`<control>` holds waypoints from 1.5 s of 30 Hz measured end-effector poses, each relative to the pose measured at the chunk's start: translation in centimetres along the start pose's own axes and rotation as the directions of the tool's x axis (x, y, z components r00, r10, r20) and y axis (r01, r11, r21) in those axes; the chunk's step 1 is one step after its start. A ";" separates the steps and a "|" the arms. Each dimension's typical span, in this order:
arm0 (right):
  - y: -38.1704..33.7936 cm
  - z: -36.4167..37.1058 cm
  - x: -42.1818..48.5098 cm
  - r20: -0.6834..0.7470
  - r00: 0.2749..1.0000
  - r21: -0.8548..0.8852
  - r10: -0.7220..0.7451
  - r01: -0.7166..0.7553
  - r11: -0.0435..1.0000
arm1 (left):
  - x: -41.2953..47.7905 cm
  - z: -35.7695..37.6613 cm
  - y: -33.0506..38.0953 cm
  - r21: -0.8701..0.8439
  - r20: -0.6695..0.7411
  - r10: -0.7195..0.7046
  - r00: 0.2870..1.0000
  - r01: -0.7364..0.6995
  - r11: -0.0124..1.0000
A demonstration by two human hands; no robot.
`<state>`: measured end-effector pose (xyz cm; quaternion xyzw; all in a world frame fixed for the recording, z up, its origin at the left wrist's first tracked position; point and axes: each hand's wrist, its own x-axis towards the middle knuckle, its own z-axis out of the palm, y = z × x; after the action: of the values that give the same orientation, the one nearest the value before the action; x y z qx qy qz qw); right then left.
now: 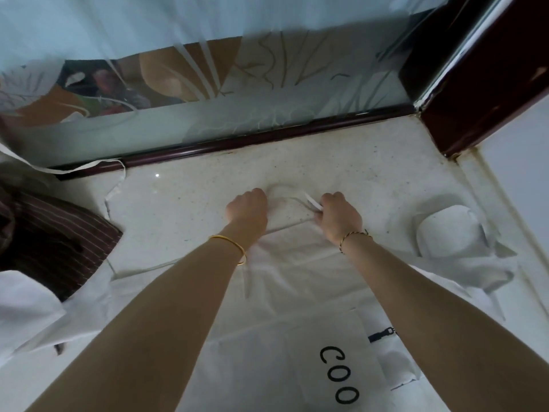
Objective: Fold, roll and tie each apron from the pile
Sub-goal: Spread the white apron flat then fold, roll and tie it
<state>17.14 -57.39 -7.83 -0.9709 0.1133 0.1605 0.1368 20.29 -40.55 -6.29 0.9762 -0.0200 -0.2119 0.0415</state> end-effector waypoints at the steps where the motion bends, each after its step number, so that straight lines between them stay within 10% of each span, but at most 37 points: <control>1: 0.1 0.0 -0.1 0.010 1.000 0.012 0.001 -0.001 1.000 | 0.2 -0.6 -0.2 0.052 -0.029 0.022 0.999 -0.021 0.998; 8: 0.8 -0.2 -1.5 -0.089 0.996 0.278 -0.028 0.052 0.959 | 1.7 -4.9 0.5 -0.294 -0.357 0.072 0.931 -0.185 0.938; 17: 5.6 -3.7 -8.4 -0.297 0.954 0.370 0.025 0.091 0.924 | -5.4 0.8 7.2 -0.073 -0.107 0.468 0.877 -0.476 0.876; 24: 12.9 -8.3 -15.6 -0.523 0.762 0.484 0.381 -0.102 0.869 | -9.6 2.6 15.7 -0.087 0.031 0.641 0.767 -0.636 0.766; 29: 20.6 -4.9 -19.0 -0.140 0.668 0.567 0.730 -0.550 0.613 | -11.4 4.1 18.2 -0.085 -0.115 0.251 0.961 -0.261 0.962; 33: 20.9 -2.5 -19.6 0.377 0.603 0.806 0.703 -0.588 0.072 | -11.6 6.5 17.6 0.162 0.163 0.230 0.959 -0.256 0.953; 40: 20.4 -3.3 -19.8 0.567 0.671 0.796 0.478 -0.595 -0.110 | -11.5 9.2 14.9 0.519 0.306 0.276 0.911 -0.402 0.754; 45: 22.5 -4.7 -20.1 0.601 0.560 0.792 0.570 -0.511 -0.333 | -11.7 8.9 14.6 0.585 0.304 0.269 0.914 -0.402 0.704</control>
<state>-5.99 -76.30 -1.85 -0.4192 0.6307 0.0595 0.6503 5.68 -55.07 -8.20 0.8856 -0.2725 -0.2759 -0.2555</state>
